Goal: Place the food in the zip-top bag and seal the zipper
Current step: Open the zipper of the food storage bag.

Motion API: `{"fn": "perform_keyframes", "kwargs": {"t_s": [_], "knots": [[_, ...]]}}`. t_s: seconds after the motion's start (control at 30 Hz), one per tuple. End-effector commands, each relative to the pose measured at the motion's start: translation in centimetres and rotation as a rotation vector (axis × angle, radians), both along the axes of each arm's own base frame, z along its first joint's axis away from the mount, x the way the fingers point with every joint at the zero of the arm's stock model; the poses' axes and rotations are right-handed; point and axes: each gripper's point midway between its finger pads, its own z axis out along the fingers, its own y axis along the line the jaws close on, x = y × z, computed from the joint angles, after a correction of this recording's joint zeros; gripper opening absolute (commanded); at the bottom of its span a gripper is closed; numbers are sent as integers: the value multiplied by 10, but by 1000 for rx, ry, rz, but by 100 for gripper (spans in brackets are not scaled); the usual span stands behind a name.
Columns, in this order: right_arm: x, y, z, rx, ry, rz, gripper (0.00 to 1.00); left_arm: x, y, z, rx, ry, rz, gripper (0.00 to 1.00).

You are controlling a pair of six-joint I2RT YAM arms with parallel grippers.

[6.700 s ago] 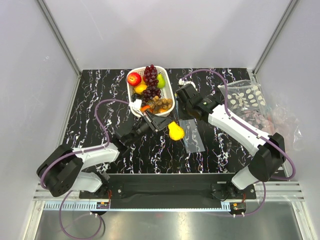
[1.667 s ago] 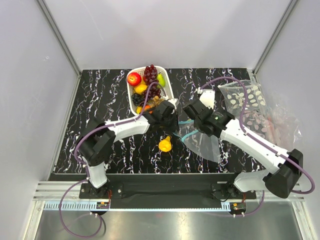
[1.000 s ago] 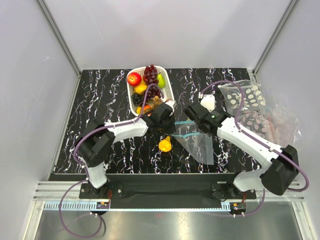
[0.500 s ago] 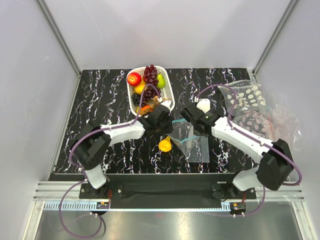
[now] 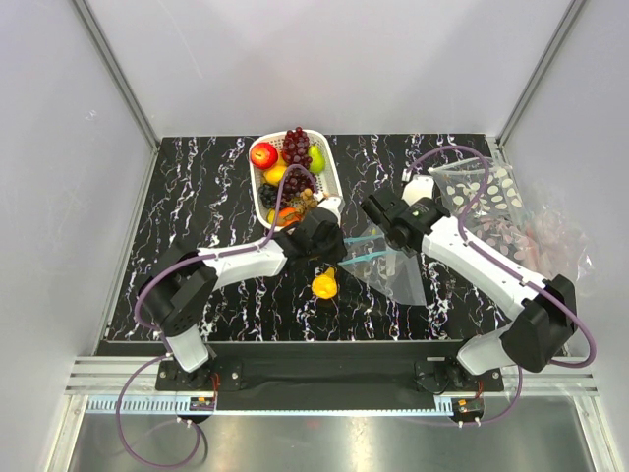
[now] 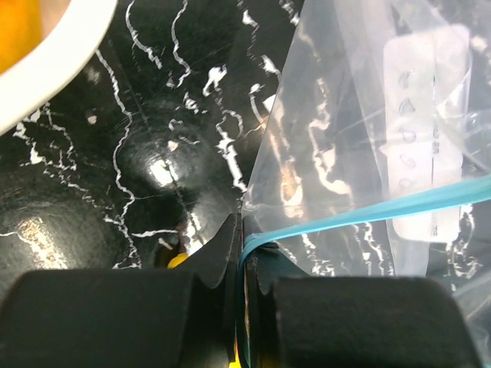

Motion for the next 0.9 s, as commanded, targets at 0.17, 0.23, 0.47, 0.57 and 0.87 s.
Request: {"fn": "perform_keyframes", "kwargs": {"t_s": [0.17, 0.23, 0.47, 0.57, 0.87], "knots": [[6, -51, 36, -110, -102, -170, 0, 11, 16, 8, 45, -53, 84, 10], [6, -56, 39, -113, -107, -166, 0, 11, 16, 7, 47, -53, 83, 13], [5, -67, 51, -117, -121, -169, 0, 11, 15, 3, 65, -37, 82, 19], [5, -76, 58, -119, -131, -182, 0, 11, 16, 3, 68, -38, 85, 22], [5, -89, 65, -102, -146, -192, 0, 11, 15, 1, 73, -30, 83, 22]]}}
